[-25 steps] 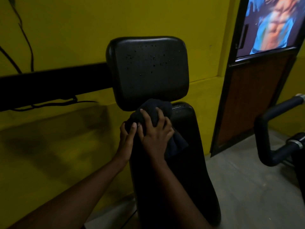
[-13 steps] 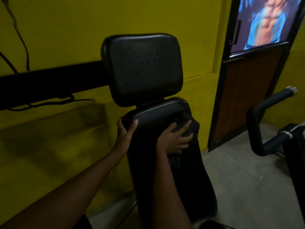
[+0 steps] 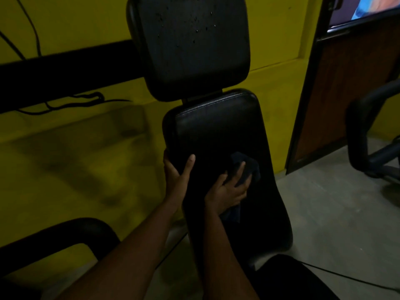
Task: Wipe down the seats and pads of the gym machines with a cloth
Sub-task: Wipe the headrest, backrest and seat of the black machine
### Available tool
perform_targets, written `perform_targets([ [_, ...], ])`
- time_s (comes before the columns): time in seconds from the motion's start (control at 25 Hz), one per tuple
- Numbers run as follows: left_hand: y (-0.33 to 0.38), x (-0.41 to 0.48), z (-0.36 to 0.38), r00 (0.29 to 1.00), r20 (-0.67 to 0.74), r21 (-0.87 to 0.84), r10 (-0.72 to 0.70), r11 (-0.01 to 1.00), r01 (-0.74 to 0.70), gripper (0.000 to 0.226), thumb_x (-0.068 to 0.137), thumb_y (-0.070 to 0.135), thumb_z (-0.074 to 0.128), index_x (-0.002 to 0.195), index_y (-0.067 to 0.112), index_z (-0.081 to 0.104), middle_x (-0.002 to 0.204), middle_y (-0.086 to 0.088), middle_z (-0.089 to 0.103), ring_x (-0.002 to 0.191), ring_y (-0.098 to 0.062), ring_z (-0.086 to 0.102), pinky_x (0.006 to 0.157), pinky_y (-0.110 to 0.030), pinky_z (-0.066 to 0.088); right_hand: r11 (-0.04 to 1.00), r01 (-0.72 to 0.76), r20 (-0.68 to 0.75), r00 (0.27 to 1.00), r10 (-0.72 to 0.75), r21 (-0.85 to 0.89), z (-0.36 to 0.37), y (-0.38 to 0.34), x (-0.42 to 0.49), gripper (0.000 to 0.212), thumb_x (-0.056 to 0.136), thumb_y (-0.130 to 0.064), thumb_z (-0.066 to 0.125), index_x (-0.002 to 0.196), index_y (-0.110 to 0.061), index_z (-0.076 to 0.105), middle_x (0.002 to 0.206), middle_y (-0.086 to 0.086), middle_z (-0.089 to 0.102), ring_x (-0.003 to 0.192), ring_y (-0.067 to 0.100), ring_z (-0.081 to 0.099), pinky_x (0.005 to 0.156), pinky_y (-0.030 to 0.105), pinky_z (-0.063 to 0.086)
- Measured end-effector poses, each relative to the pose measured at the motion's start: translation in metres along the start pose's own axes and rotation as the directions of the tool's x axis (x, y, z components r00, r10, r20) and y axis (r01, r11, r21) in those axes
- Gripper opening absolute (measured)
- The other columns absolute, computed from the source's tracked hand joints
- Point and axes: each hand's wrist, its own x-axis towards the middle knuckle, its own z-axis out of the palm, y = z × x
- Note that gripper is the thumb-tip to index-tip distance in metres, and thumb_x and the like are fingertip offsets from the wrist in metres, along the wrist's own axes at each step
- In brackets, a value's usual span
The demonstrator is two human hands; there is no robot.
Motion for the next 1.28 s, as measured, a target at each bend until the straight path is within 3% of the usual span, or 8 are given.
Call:
perform_targets([
  [0.12,-0.009,-0.003,0.002,0.999,-0.047,-0.007,0.009,1.000,-0.010,0.070,0.086,0.026,0.063,0.144,0.010,0.027,0.144,-0.005,0.040,0.128,-0.013,0.042,0.097,-0.020,0.035,0.990,-0.124,0.042,0.992,0.122,0.059,-0.009,-0.002,0.015,0.052,0.094,-0.036,0.043,0.143,-0.039,0.026,0.150,0.013,0.029,0.117,0.040,0.038,0.094,0.051,0.037],
  [0.24,-0.016,0.000,0.005,0.996,-0.056,-0.046,0.071,0.996,-0.074,0.069,0.084,0.031,0.065,0.140,0.010,0.032,0.136,0.000,0.045,0.123,-0.011,0.045,0.098,-0.020,0.038,0.903,0.416,0.040,0.905,-0.422,0.110,-0.011,-0.051,0.037,0.049,0.092,-0.041,0.040,0.141,-0.036,0.033,0.147,0.013,0.034,0.115,0.032,0.035,0.090,0.047,0.040],
  [0.32,-0.015,-0.001,0.006,0.995,-0.057,-0.066,0.077,0.995,-0.080,0.063,0.086,0.026,0.064,0.138,0.012,0.033,0.131,0.003,0.045,0.121,-0.008,0.044,0.096,-0.015,0.039,0.857,0.507,0.011,0.860,-0.510,0.090,-0.009,-0.058,0.064,0.050,0.090,-0.043,0.040,0.139,-0.035,0.036,0.146,0.013,0.036,0.112,0.030,0.035,0.087,0.046,0.042],
  [0.52,-0.022,0.002,0.007,0.995,-0.060,-0.091,0.079,0.992,-0.085,0.076,0.074,0.038,0.063,0.138,0.013,0.033,0.135,0.001,0.046,0.124,-0.013,0.046,0.105,-0.029,0.038,0.998,-0.002,-0.056,0.998,0.006,0.068,-0.009,0.040,0.071,0.056,0.090,-0.047,0.035,0.142,-0.025,0.037,0.143,0.023,0.036,0.117,0.045,0.043,0.097,0.048,0.035],
  [0.68,-0.020,-0.004,0.006,0.996,-0.055,-0.076,0.070,0.994,-0.074,0.082,0.071,0.036,0.067,0.141,0.011,0.032,0.140,-0.003,0.044,0.128,-0.015,0.045,0.110,-0.037,0.036,0.884,-0.453,0.187,0.884,0.429,0.114,-0.027,0.047,0.066,0.053,0.098,-0.037,0.038,0.146,-0.037,0.015,0.154,0.016,0.013,0.129,0.044,0.027,0.105,0.049,0.026],
  [0.8,-0.022,-0.001,0.001,0.998,-0.016,-0.066,0.055,0.996,-0.056,0.092,0.069,0.043,0.070,0.145,0.013,0.027,0.145,-0.005,0.040,0.132,-0.017,0.042,0.110,-0.035,0.036,0.974,0.015,0.175,0.983,-0.056,0.226,-0.027,-0.018,0.037,0.057,0.094,-0.042,0.042,0.144,-0.041,0.015,0.154,0.016,0.014,0.130,0.040,0.028,0.106,0.045,0.026],
  [0.92,-0.041,-0.013,0.002,0.999,0.009,-0.060,-0.044,0.997,0.045,0.078,0.082,0.031,0.068,0.145,0.013,0.026,0.146,-0.006,0.040,0.130,-0.019,0.043,0.099,-0.026,0.042,0.917,0.333,0.190,0.907,-0.375,0.220,-0.017,-0.022,-0.011,0.056,0.090,-0.046,0.042,0.142,-0.036,0.023,0.156,0.013,0.013,0.131,0.030,0.025,0.105,0.040,0.026],
  [1.28,-0.096,-0.048,0.005,0.991,-0.007,-0.037,-0.134,0.990,0.134,0.060,0.087,0.024,0.061,0.139,0.014,0.032,0.128,0.003,0.048,0.115,-0.013,0.049,0.092,-0.027,0.044,0.946,-0.319,0.014,0.948,0.319,0.059,-0.003,0.143,-0.032,0.059,0.094,-0.053,0.031,0.144,-0.023,0.031,0.145,0.027,0.030,0.116,0.050,0.041,0.100,0.050,0.034],
])
